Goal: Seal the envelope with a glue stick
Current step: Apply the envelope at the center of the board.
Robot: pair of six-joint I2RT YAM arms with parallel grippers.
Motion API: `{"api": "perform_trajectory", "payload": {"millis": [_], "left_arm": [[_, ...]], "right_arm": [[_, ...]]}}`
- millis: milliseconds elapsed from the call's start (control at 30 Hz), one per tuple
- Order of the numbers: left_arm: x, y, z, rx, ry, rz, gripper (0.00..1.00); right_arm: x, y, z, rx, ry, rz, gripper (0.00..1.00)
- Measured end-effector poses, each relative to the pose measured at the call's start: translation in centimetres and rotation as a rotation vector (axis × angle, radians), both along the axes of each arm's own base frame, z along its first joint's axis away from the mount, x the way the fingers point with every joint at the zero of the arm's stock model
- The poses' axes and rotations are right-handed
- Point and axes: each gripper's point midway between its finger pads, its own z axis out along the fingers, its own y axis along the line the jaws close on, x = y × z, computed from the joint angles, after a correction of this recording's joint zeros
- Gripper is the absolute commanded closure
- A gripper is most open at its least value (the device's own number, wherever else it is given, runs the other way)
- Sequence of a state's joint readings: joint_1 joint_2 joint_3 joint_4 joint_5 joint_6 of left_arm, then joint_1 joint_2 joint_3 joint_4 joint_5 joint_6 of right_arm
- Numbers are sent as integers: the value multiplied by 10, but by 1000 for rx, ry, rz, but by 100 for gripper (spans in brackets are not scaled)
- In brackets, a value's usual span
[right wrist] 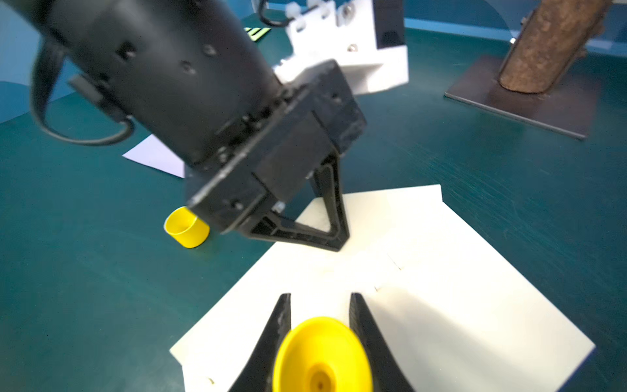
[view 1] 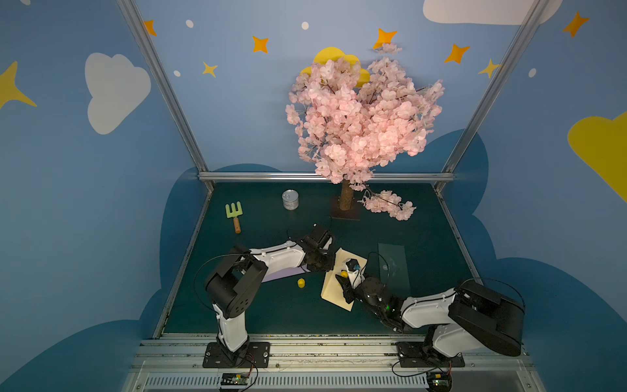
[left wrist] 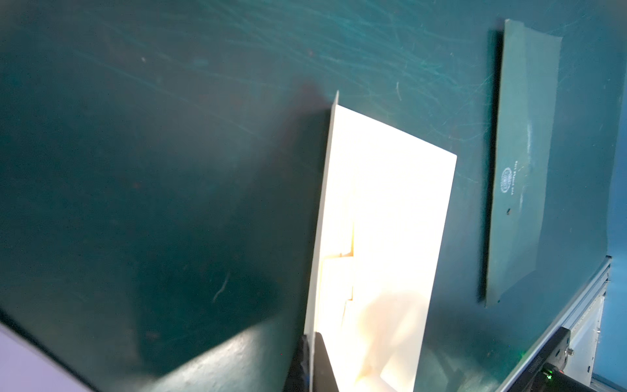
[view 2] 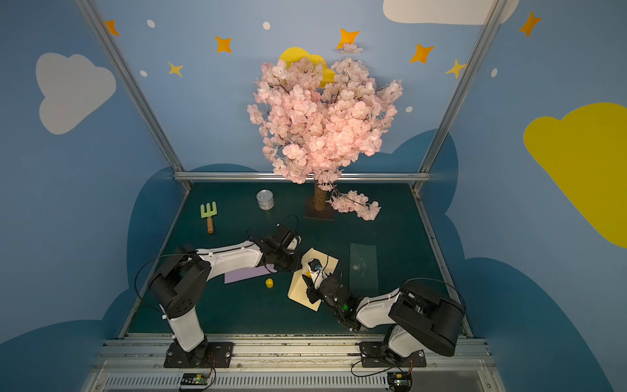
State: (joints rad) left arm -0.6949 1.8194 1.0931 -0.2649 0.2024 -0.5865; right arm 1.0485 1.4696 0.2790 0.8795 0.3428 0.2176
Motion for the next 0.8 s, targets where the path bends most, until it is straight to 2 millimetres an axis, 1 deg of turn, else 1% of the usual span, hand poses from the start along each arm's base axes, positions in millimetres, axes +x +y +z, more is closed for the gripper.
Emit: {"api": "perform_trajectory", "payload": {"millis": [100, 200, 333, 500, 567, 633, 733, 800], "left_arm": [[0, 0, 0, 3, 0, -3, 97], [-1, 0, -1, 7, 2, -7, 97], [-2, 0, -6, 14, 11, -9, 97], [-3, -4, -5, 13, 9, -17, 97], [-4, -6, -5, 13, 8, -21, 97], [-4, -7, -5, 13, 9, -24, 97], [-4, -8, -5, 15, 10, -26, 97], [-4, -8, -5, 15, 11, -27, 97]], "right_arm": [[16, -10, 0, 17, 23, -65, 100], [32, -16, -1, 20, 32, -112, 100], [47, -17, -2, 46, 37, -142, 100], [65, -18, -3, 70, 24, -161, 100], [67, -17, -3, 68, 23, -155, 100], [65, -15, -3, 64, 27, -130, 100], [59, -10, -2, 58, 30, -88, 100], [52, -7, -2, 62, 35, -62, 100]]}}
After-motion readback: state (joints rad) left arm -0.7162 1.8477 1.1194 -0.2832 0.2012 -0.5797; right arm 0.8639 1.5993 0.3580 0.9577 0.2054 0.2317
